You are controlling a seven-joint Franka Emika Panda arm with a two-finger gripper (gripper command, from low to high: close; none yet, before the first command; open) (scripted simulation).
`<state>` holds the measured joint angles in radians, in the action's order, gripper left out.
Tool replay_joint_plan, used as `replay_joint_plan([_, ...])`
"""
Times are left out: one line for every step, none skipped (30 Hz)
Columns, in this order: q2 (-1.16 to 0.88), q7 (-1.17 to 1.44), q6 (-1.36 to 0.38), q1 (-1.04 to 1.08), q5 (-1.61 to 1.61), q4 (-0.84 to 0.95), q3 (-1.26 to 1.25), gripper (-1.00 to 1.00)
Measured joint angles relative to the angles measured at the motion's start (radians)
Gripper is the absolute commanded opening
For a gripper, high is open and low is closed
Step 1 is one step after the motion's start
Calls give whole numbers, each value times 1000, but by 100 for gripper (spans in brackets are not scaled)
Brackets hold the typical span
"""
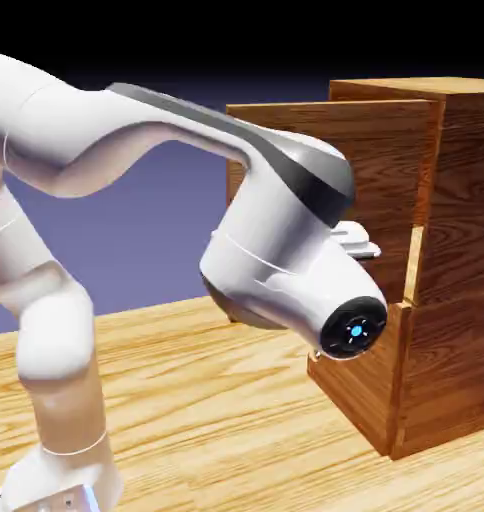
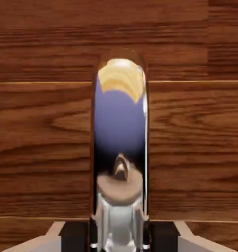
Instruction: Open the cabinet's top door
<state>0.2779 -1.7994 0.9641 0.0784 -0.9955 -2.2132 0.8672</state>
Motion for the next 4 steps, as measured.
replay_joint_plan([-36, 18, -39, -10, 3, 31, 19, -100])
replay_joint_plan([-72, 36, -77, -18, 6, 60, 35, -100])
replay_joint_plan([-109, 55, -116, -23, 7, 89, 49, -100])
replay_joint_plan([-132, 67, -140, -26, 8, 108, 58, 100])
